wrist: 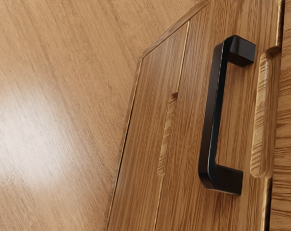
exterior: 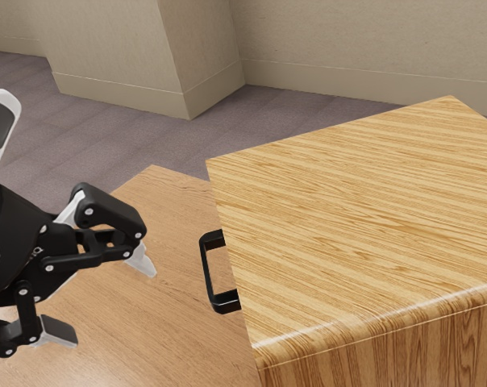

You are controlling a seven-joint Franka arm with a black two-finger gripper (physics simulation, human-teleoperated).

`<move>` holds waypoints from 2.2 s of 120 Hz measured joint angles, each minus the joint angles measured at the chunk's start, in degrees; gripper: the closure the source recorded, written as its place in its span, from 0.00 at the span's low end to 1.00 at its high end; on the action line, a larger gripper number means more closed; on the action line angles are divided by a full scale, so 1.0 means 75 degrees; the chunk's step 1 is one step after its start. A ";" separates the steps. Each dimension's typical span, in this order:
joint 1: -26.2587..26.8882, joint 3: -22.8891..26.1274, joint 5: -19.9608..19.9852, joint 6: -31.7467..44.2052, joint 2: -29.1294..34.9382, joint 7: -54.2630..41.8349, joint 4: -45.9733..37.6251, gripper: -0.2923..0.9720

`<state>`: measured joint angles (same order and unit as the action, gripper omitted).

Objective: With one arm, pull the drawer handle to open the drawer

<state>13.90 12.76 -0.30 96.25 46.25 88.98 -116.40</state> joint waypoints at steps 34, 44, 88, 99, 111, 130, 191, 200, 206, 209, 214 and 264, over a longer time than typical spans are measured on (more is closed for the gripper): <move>-0.0027 -0.0076 -0.0175 0.0599 -0.0126 -0.0010 -0.0179 0.23; -0.0016 -0.0143 -0.0186 0.0708 -0.0155 -0.0012 -0.0295 0.23; -0.0033 -0.0231 -0.0281 0.1073 -0.0236 -0.0019 -0.0706 0.23; -0.0028 -0.0244 -0.0285 0.1157 -0.0302 -0.0021 -0.0742 0.23; -0.0033 -0.0256 -0.0287 0.1223 -0.0356 -0.0022 -0.0765 0.23; -0.0035 -0.0430 -0.0323 0.1331 -0.0373 -0.0026 -0.0835 0.23; 0.0032 -0.0622 -0.0485 0.1670 -0.0702 -0.0031 -0.1039 0.23; 0.0041 -0.0622 -0.0486 0.1689 -0.0756 -0.0031 -0.1067 0.23; 0.0050 -0.0622 -0.0487 0.1704 -0.0803 -0.0030 -0.1073 0.23; 0.0053 -0.0622 -0.0487 0.1712 -0.0815 -0.0029 -0.1074 0.23; 0.0055 -0.0622 -0.0487 0.1723 -0.0831 -0.0028 -0.1095 0.23; 0.0058 -0.0773 -0.0490 0.1817 -0.0918 -0.0023 -0.1449 0.23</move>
<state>14.33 6.96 -3.97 109.88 39.36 88.81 -127.28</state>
